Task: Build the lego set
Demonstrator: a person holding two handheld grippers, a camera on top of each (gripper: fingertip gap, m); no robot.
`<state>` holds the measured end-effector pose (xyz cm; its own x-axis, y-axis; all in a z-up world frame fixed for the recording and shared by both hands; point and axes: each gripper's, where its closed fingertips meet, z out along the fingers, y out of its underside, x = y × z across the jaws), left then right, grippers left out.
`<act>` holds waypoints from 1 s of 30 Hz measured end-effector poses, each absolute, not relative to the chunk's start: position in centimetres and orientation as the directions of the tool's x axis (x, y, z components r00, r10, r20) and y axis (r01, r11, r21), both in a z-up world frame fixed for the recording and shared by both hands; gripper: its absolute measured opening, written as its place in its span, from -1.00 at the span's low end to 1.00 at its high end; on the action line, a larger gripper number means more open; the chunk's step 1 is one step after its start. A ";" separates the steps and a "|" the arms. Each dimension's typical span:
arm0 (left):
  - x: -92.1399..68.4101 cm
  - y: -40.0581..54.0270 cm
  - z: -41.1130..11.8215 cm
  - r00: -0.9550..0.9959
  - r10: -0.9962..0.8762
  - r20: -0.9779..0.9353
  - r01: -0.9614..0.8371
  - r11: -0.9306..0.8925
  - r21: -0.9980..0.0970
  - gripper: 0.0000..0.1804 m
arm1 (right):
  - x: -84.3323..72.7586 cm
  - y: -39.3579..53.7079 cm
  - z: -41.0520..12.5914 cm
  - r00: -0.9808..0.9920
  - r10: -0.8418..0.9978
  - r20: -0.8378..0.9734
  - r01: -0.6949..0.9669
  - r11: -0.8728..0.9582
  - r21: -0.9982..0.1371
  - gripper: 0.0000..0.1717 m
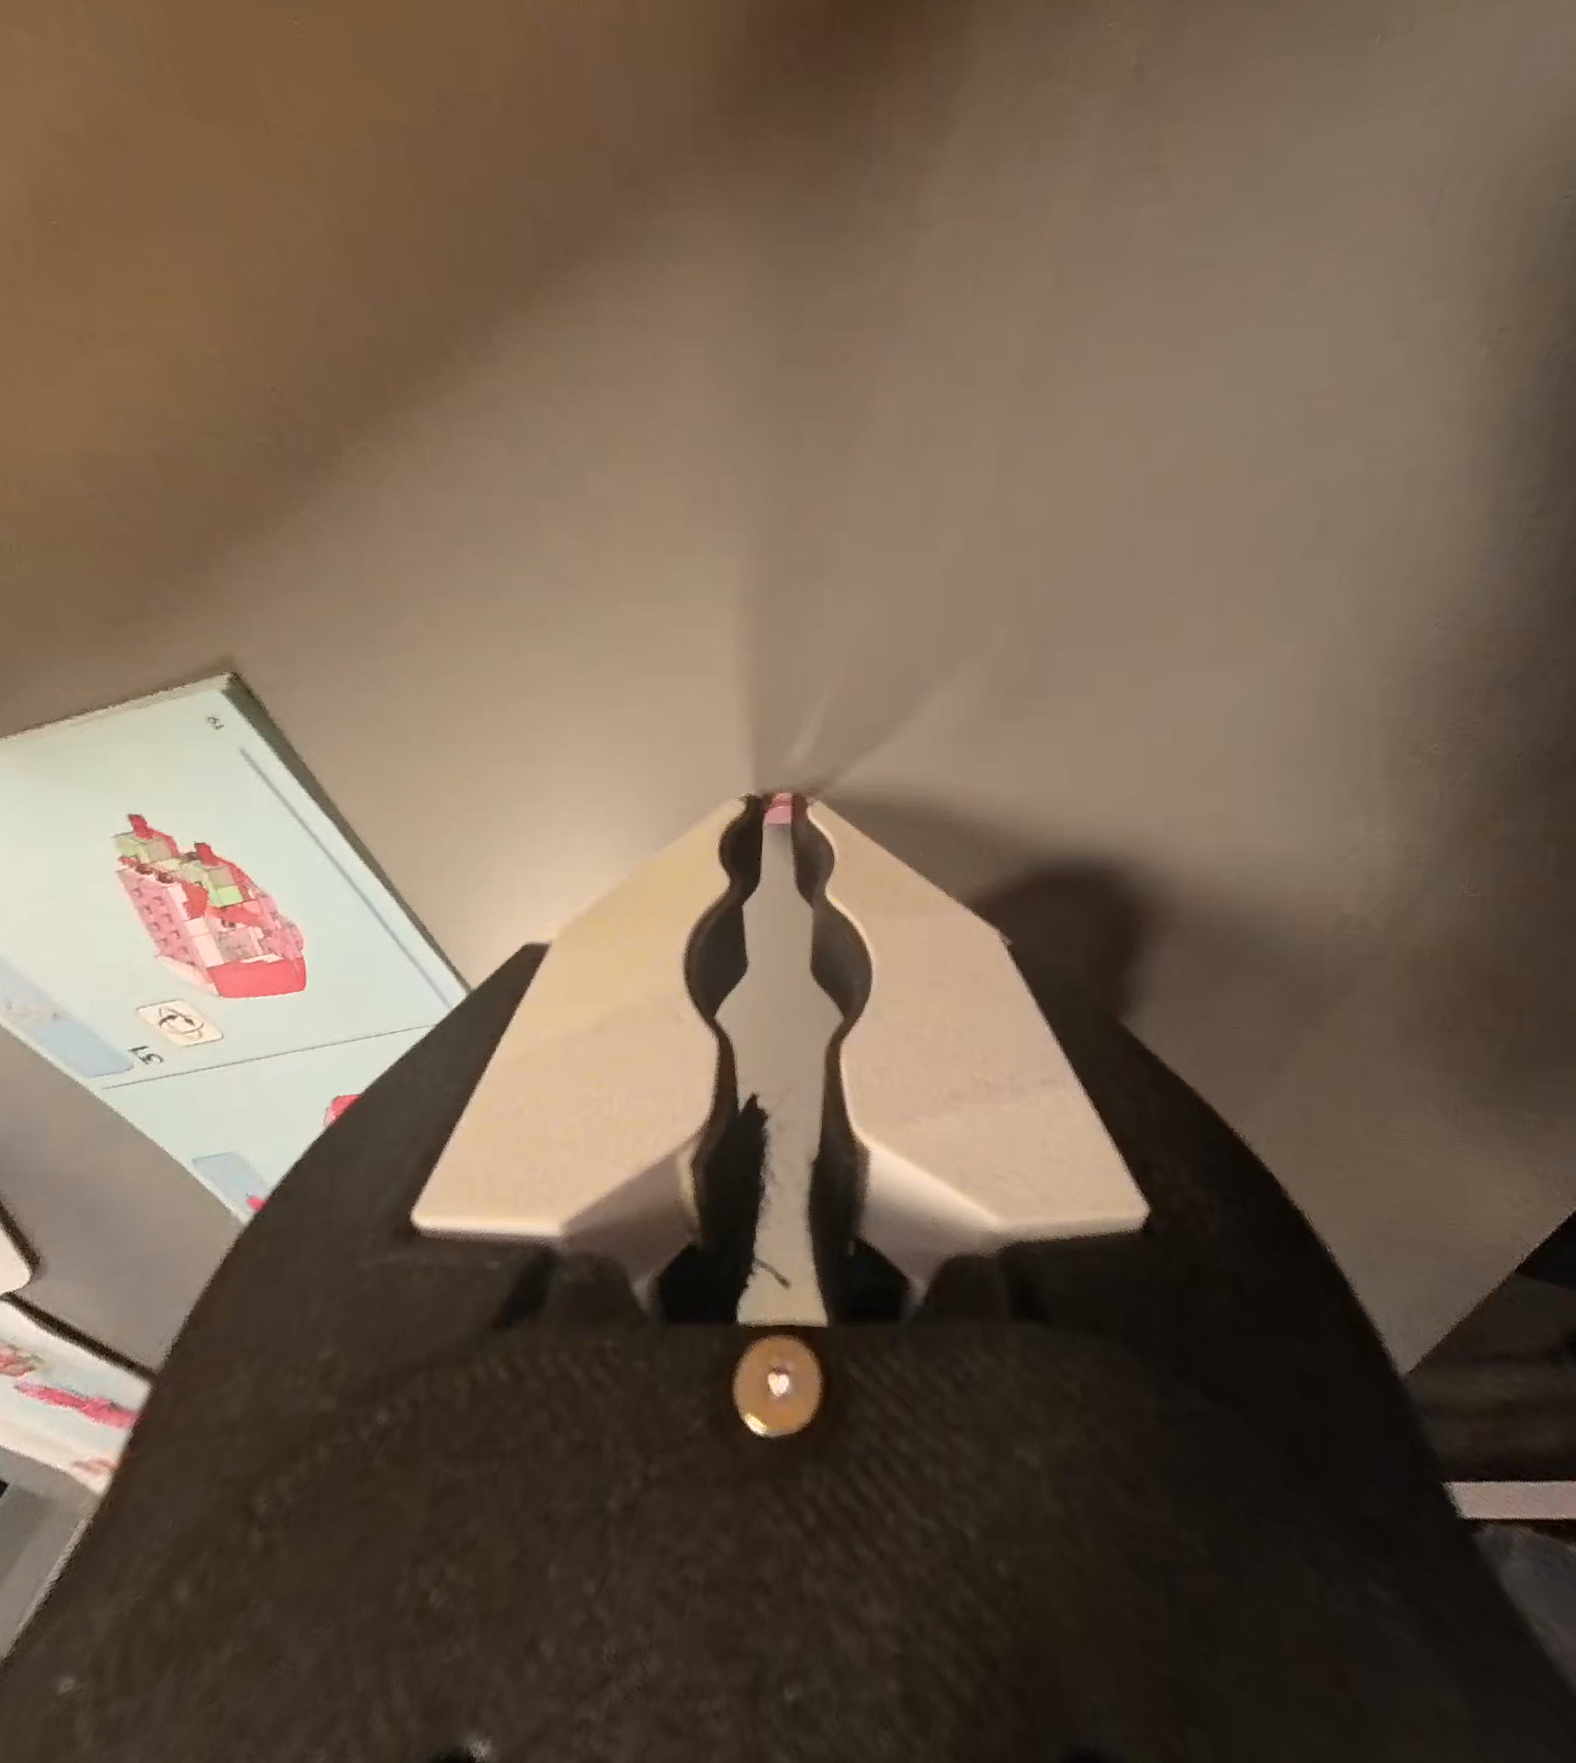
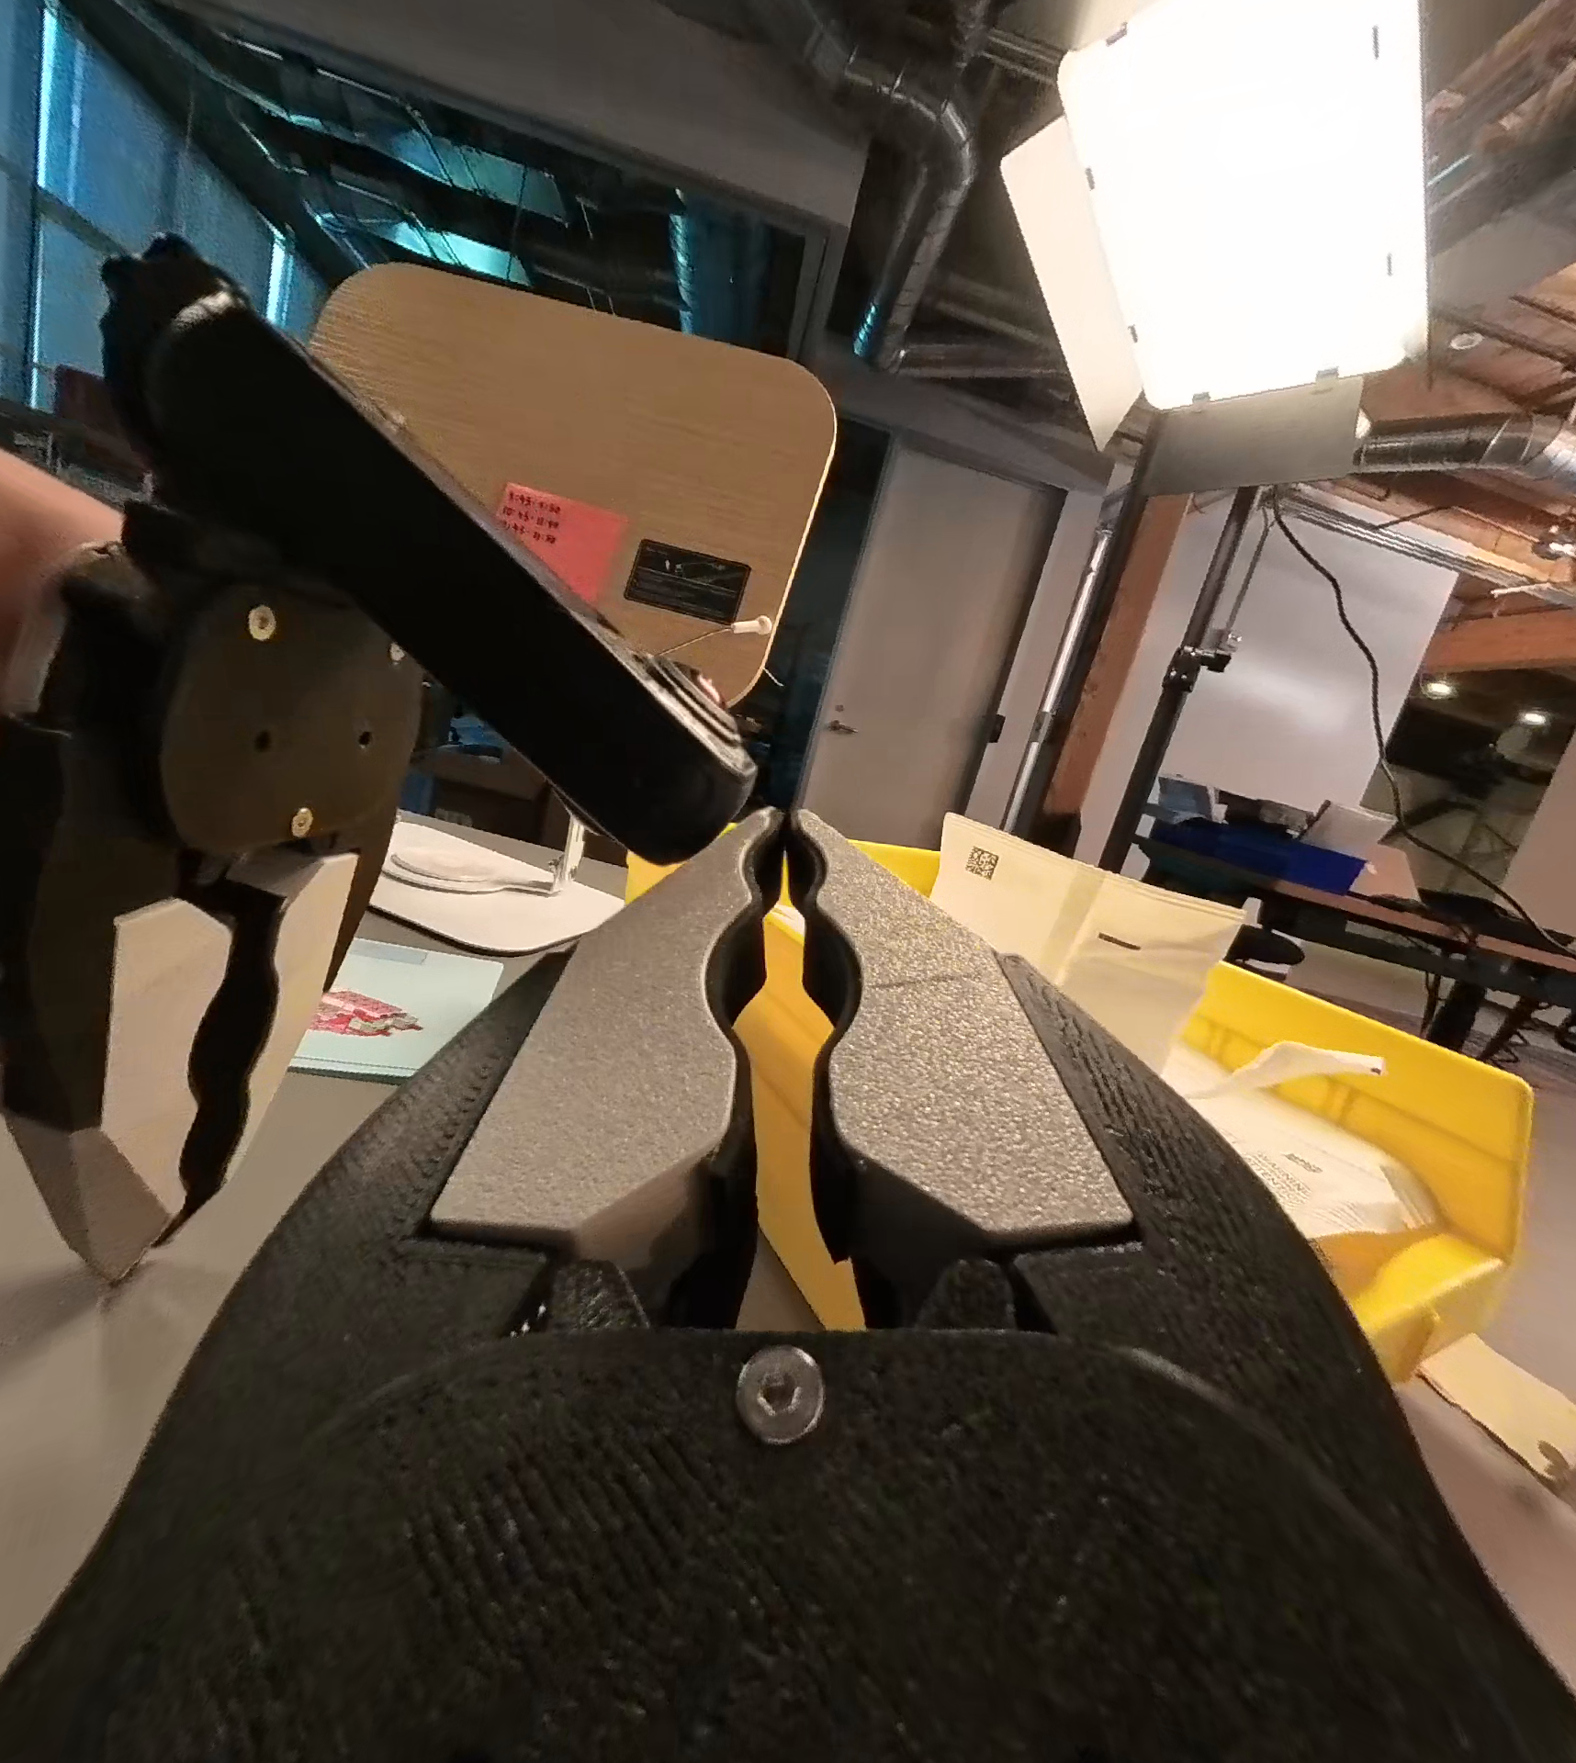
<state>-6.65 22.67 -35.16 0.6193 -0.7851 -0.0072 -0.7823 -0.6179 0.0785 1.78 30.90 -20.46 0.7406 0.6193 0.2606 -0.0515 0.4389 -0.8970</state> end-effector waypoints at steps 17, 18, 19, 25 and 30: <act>-7.4 22.7 -35.4 0.636 -0.772 0.000 -0.767 -0.631 0.118 -0.92 | 3.0 31.7 -20.3 0.773 0.605 0.189 -0.095 0.405 -0.909 -1.00; -7.3 22.8 -35.4 0.642 -0.766 0.004 -0.762 -0.638 0.107 -0.92 | 3.0 31.7 -20.3 0.772 0.606 0.191 -0.094 0.406 -0.909 -1.00; -7.2 22.8 -35.4 0.650 -0.760 0.011 -0.757 -0.646 0.097 -0.89 | 3.0 31.7 -20.3 0.771 0.607 0.193 -0.093 0.407 -0.909 -1.00; -7.0 23.4 -35.2 0.681 -0.732 0.008 -0.732 -0.681 0.017 -0.59 | 2.9 31.6 -20.3 0.768 0.609 0.197 -0.092 0.410 -0.907 -1.00; -5.3 25.7 -31.6 0.700 -0.713 -0.041 -0.683 -0.651 -0.332 -0.52 | 2.8 31.6 -20.3 0.766 0.609 0.206 -0.085 0.414 -0.906 -1.00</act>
<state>-5.33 25.71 -31.61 0.6998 -0.7132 -0.0410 -0.6828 -0.6508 -0.3319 2.78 31.59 -20.31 0.7657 0.6092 0.2061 -0.0853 0.4139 -0.9063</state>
